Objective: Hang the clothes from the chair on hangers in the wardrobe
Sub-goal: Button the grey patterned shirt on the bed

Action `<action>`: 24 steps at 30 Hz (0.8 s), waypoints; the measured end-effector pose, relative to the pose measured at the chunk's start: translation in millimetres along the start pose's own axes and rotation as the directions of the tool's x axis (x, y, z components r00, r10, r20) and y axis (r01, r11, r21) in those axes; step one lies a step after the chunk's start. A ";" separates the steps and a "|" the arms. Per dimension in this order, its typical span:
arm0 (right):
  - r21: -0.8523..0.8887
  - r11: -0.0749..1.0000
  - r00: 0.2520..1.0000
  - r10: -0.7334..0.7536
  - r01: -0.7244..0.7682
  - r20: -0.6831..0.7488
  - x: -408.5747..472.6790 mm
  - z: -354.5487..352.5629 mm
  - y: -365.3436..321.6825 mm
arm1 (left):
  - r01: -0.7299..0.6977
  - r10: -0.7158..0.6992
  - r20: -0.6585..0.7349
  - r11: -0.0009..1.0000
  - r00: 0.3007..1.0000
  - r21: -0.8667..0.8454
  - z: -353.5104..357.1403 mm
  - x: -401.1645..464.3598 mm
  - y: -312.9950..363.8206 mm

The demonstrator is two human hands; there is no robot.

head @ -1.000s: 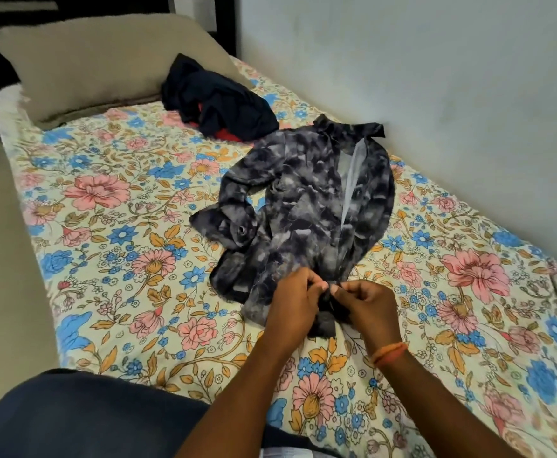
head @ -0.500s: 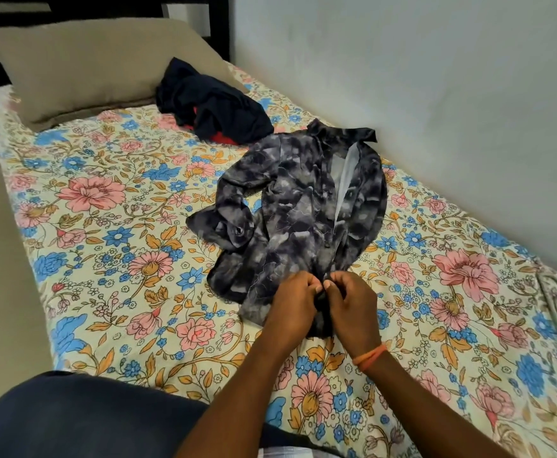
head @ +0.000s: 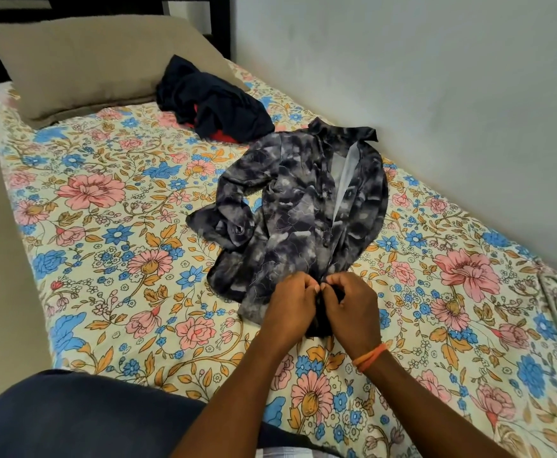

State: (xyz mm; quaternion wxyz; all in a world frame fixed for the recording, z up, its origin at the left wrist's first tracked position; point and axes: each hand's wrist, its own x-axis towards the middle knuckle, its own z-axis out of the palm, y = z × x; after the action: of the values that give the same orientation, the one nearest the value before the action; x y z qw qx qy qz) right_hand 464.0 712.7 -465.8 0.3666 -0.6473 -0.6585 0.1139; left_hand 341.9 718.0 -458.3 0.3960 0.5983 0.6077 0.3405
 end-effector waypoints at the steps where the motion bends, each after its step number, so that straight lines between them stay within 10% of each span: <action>1: 0.014 1.000 1.000 -0.009 0.009 0.000 -0.1 0.7 0.6 | 0.016 -0.016 0.005 0.999 1.000 -0.034 -0.1 -0.8 -0.6; 15: 0.251 0.963 0.994 0.106 -0.103 0.002 -11.0 0.9 -1.0 | 0.132 -0.142 -0.010 0.942 0.990 -0.309 3.1 -0.7 0.7; 24: 0.421 0.883 0.970 0.243 -0.209 -0.028 -14.3 -0.8 -10.1 | 0.041 -0.041 -0.001 0.989 0.999 -0.142 2.6 0.4 -0.8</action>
State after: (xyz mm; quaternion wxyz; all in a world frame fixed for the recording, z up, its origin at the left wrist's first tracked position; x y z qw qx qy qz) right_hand 455.2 697.7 -463.7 0.5058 -0.6310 -0.5239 0.2673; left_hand 343.9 718.2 -460.2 0.4433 0.5553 0.5948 0.3761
